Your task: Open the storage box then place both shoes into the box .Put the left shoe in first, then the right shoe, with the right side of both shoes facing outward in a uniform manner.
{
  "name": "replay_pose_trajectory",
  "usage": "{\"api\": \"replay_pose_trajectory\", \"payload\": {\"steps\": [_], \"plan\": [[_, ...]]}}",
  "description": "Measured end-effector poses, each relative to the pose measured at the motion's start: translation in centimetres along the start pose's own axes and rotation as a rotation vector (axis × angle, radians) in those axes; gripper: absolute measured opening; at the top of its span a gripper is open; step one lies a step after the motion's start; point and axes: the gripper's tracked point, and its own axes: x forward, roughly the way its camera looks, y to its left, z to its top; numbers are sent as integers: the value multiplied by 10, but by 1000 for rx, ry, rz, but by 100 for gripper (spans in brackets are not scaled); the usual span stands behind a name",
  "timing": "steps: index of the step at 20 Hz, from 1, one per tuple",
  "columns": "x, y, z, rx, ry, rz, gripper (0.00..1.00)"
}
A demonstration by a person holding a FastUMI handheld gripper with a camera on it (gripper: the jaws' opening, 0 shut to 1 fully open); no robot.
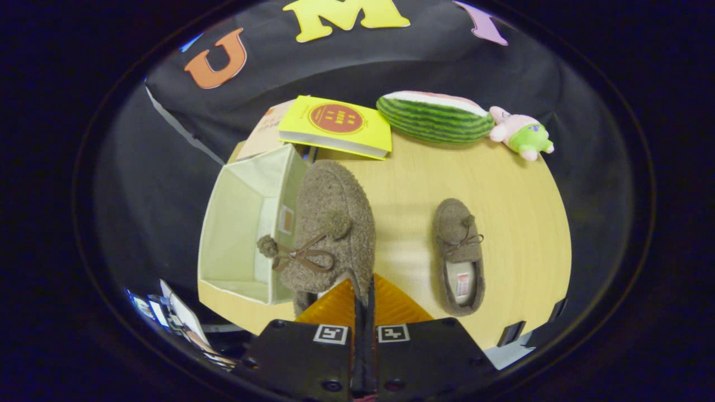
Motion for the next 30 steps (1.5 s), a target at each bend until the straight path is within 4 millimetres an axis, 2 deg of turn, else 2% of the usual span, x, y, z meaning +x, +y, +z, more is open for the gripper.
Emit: {"api": "replay_pose_trajectory", "payload": {"steps": [3, 7, 11, 14, 17, 22, 24, 27, 29, 30], "plan": [[-16, 31, 13, 28, -28, 7, 6], [-23, 91, 36, 66, -76, 70, 6], [5, 149, 52, 118, -130, 125, 6], [40, 181, 58, 152, -156, 146, 6], [74, 197, 49, 150, -153, 114, 6], [120, 208, 23, 133, -115, 77, 6], [132, 216, 10, 124, -103, 64, 6], [154, 218, 7, 100, -105, 28, 6], [160, 217, 6, 86, -112, 14, 6], [157, 219, -2, 81, -107, 21, 8]]}}
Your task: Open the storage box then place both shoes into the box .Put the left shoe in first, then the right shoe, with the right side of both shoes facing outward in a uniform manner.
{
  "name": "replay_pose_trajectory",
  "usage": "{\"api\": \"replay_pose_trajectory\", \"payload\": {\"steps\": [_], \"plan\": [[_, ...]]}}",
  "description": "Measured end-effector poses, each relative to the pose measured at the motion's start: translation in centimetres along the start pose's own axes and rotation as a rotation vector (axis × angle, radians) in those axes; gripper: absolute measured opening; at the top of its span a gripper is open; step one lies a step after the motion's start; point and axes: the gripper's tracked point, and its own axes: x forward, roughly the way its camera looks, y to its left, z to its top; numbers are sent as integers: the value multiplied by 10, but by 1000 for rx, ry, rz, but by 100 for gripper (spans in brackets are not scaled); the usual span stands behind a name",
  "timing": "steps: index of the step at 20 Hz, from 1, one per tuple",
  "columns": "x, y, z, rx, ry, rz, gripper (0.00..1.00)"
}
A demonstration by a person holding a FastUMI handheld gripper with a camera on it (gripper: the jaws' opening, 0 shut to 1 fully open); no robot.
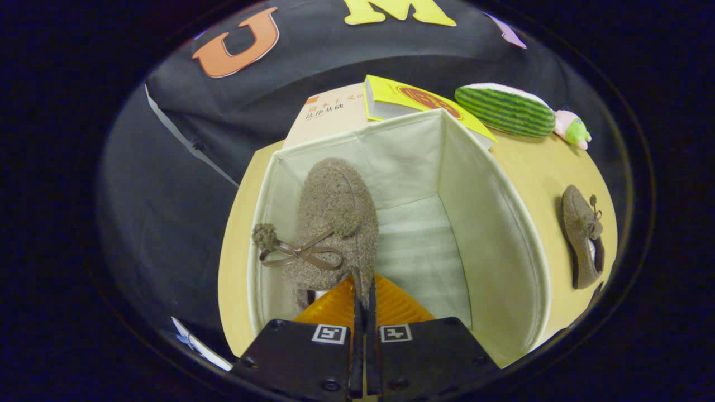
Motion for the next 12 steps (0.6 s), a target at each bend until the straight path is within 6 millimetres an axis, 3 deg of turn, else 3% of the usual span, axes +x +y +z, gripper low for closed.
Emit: {"api": "replay_pose_trajectory", "payload": {"steps": [3, 4, 6, 9, 12], "plan": [[-7, 6, 7, -12, -12, 55, 18], [-10, 11, 7, -25, -14, 84, 39], [-26, 10, 10, -79, -16, 90, 60], [-61, -4, 36, -175, -141, 13, 93], [-94, -19, 52, -259, -216, -42, 98]]}}
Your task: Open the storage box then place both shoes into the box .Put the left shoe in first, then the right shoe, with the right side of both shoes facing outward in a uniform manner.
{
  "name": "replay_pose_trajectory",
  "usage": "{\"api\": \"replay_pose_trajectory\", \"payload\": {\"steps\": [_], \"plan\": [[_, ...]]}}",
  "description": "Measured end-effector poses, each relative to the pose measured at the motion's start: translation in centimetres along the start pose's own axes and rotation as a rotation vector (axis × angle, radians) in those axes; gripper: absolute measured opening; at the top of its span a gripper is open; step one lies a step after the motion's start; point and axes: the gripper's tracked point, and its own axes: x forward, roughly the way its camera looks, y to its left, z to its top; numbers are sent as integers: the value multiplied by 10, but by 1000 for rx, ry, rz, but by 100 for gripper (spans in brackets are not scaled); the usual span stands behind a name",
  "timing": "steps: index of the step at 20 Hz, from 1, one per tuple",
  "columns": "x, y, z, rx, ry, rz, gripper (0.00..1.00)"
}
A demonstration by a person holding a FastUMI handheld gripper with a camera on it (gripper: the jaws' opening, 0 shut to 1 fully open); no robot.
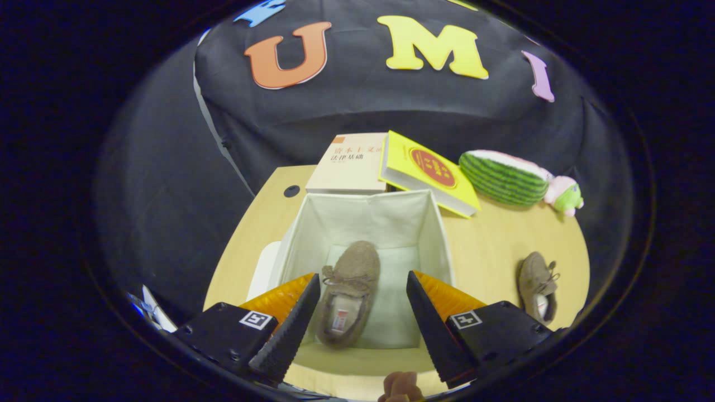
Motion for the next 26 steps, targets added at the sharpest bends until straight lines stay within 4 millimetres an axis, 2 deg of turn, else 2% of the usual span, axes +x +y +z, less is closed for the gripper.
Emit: {"api": "replay_pose_trajectory", "payload": {"steps": [4, 9, 12, 15, 16, 22, 26], "plan": [[-34, -23, 7, -19, -16, -1, 99], [-61, -63, 4, -5, -35, 23, 99], [-69, -108, -1, -14, -59, -20, 99], [-56, -143, -7, 31, -49, 12, 99], [-59, -159, -11, 48, -46, 3, 99], [-30, -261, -38, 116, 7, -91, 99], [-17, -304, -67, 161, 59, -82, 99]]}}
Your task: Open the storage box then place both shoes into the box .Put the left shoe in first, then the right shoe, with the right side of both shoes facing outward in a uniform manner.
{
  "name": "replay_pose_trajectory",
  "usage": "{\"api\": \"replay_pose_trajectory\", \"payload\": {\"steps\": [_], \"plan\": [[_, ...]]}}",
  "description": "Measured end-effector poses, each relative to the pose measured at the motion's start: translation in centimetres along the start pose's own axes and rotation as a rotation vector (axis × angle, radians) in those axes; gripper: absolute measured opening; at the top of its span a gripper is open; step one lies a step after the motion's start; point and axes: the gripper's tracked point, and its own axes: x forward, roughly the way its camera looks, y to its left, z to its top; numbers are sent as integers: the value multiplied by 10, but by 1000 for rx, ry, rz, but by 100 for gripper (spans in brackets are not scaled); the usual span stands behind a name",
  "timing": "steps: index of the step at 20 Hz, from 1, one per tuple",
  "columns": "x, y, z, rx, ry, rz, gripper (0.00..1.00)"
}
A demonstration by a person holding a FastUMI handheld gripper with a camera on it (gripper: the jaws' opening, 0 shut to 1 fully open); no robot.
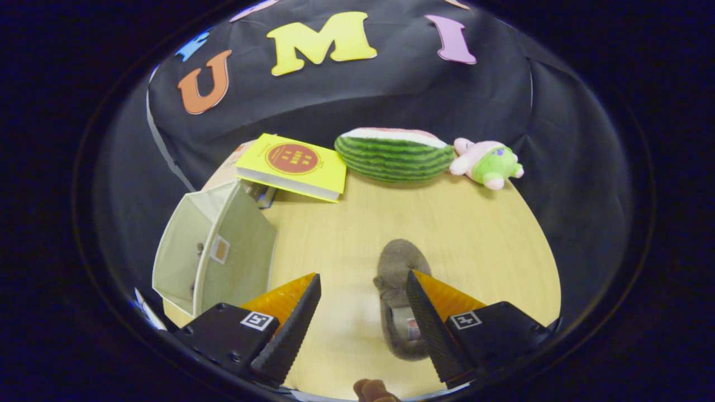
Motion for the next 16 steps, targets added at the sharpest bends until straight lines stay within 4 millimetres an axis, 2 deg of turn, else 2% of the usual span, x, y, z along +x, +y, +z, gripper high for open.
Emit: {"api": "replay_pose_trajectory", "payload": {"steps": [2, 3, 6, 9, 13, 16], "plan": [[7, -28, -12, -8, 29, -32, 99], [17, -38, -19, -24, 57, -42, 99], [26, -49, -41, -125, 114, -5, 98], [34, -66, -57, -203, 145, -59, 98], [52, -89, -55, -208, 142, -169, 100], [72, -99, -69, -171, 215, -205, 98]]}}
